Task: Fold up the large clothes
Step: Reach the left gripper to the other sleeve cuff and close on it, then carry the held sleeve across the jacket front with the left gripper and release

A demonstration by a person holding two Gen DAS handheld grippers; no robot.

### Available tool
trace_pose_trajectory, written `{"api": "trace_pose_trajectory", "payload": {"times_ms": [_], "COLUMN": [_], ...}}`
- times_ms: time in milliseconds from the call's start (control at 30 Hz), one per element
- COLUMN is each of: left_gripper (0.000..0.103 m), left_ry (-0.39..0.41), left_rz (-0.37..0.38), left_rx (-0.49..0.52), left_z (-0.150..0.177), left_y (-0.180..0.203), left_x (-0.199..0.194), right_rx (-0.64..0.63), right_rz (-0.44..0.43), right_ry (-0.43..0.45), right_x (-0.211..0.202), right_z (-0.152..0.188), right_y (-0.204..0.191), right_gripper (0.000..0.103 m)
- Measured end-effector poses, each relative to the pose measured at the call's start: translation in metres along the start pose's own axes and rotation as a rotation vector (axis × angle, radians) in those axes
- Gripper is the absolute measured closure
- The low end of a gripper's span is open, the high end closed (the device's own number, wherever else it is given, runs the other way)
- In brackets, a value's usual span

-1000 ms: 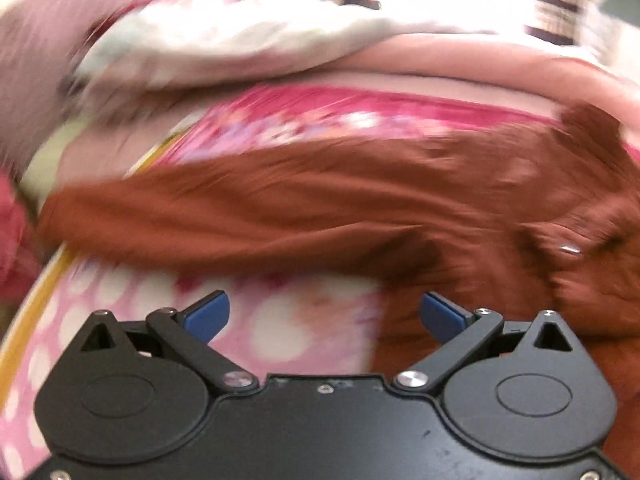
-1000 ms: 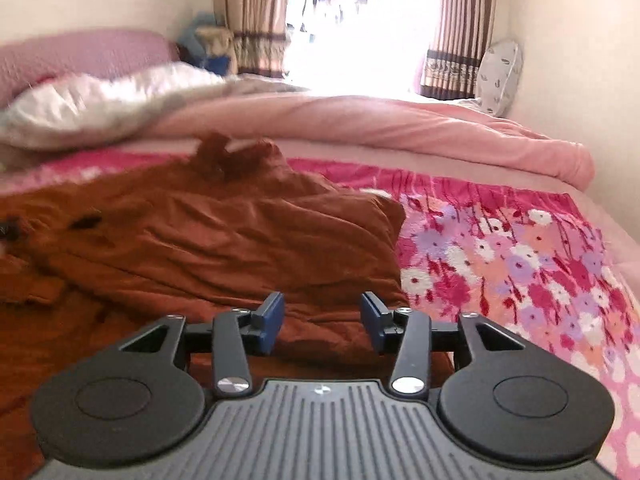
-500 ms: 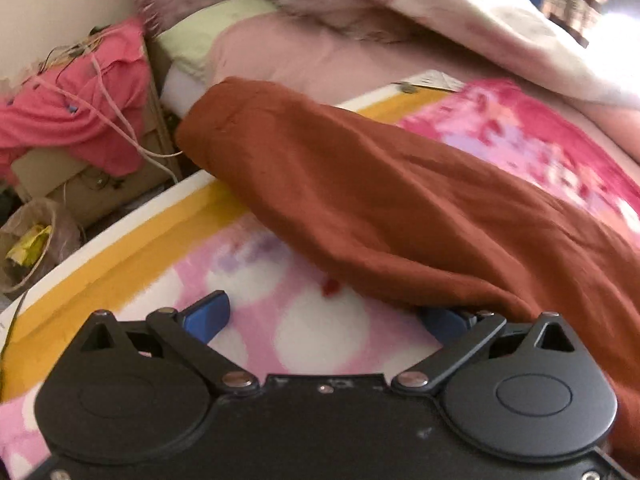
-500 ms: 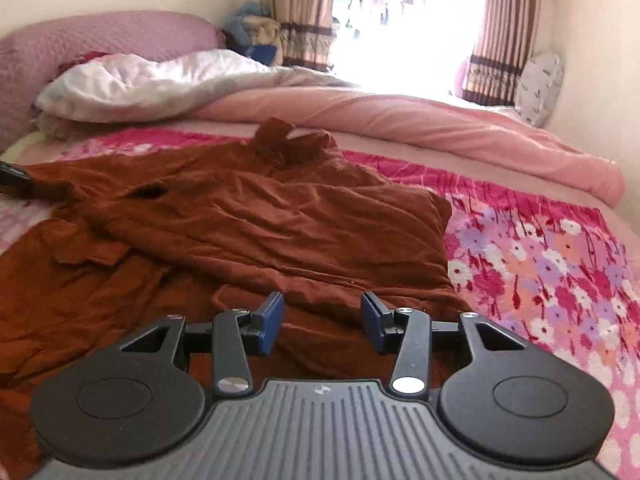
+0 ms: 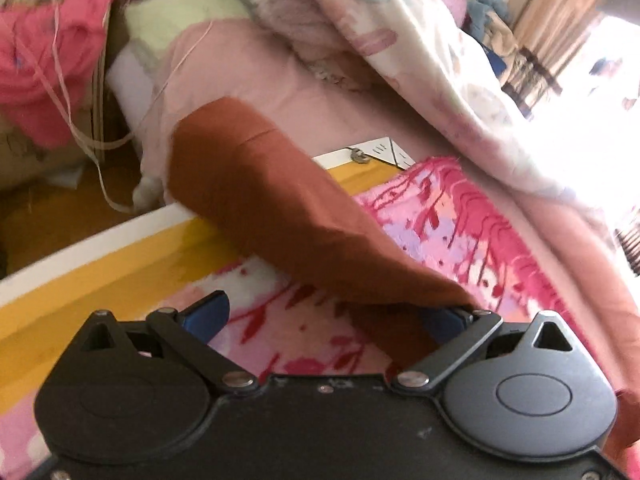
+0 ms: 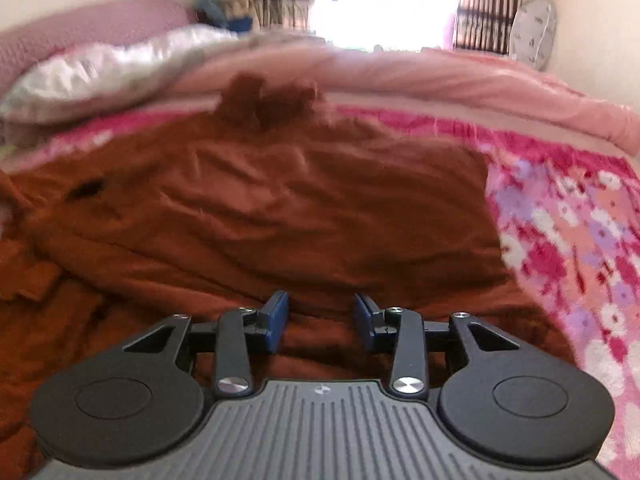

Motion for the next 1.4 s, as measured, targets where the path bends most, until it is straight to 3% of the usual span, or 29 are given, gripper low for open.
{"api": "trace_pose_trajectory", "payload": {"times_ms": [200,367,467,533,633,700,767,800,833,867,933,1000,1067,1167,1267,1400], "left_gripper": [0.000,0.000,0.000,0.000,0.000,0.001,0.003,0.020,0.046,0.101,0.099,0.100,0.101,0.101,0.101,0.101], "left_ry": [-0.016,-0.047,-0.079,-0.088,-0.185,-0.164,-0.132,-0.107,-0.086,-0.101,-0.119,-0.083,-0.032,0.065,0.142,0.171], "left_rz": [-0.009,0.025,0.049,0.026,0.029,0.047,0.017,0.013,0.011,0.011,0.012,0.000,-0.001,-0.017,0.023,0.071], "left_rx": [-0.025,-0.129,-0.180,-0.160,-0.197,-0.236,-0.229,-0.228,-0.212,-0.183,-0.174,-0.157,-0.145,-0.039,0.046,0.139], "left_z": [-0.010,-0.016,-0.015,-0.014,-0.001,0.003,0.002,0.001,0.000,0.001,0.002,0.003,0.004,0.005,0.007,0.017], "left_y": [-0.027,-0.050,-0.050,-0.045,-0.042,-0.045,-0.042,-0.040,-0.036,-0.030,-0.024,-0.021,-0.017,0.002,0.027,0.064], "left_x": [-0.018,-0.026,-0.025,-0.021,-0.002,-0.001,-0.001,-0.002,-0.003,0.001,0.008,0.008,0.002,-0.015,-0.040,-0.068], "right_rx": [-0.053,-0.047,-0.060,-0.063,-0.060,-0.055,-0.067,-0.070,-0.071,-0.071,-0.072,-0.074,-0.074,-0.077,-0.080,-0.080], "right_rz": [0.031,0.032,0.039,0.035,0.024,0.020,0.022,0.022,0.022,0.022,0.021,0.019,0.019,0.020,0.019,0.020], "right_ry": [0.000,0.011,0.011,0.011,0.014,0.018,0.021,0.021,0.022,0.022,0.024,0.027,0.029,0.029,0.027,0.031], "right_x": [-0.002,-0.004,-0.004,-0.005,-0.006,-0.006,-0.006,-0.006,-0.006,-0.005,-0.005,-0.005,-0.005,-0.005,-0.006,-0.006], "right_z": [0.003,0.004,0.004,0.004,0.005,0.005,0.006,0.006,0.006,0.006,0.006,0.006,0.006,0.007,0.007,0.007], "right_y": [-0.007,-0.008,-0.009,-0.009,-0.007,-0.007,-0.007,-0.008,-0.007,-0.007,-0.008,-0.007,-0.008,-0.008,-0.008,-0.008], "right_gripper": [0.058,0.058,0.058,0.058,0.058,0.058,0.058,0.058,0.058,0.058,0.058,0.058,0.058,0.058,0.058,0.058]}}
Point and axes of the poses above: each gripper's, at about its wrist camera, not at the fingertips, and x roughly the way its jaws point, y to its right, z to its underside, the point moved 5 cm from there along x, roughly the way its jaws point, and after that the axes turned 7 degrees about -z, right-handed, at the moved point
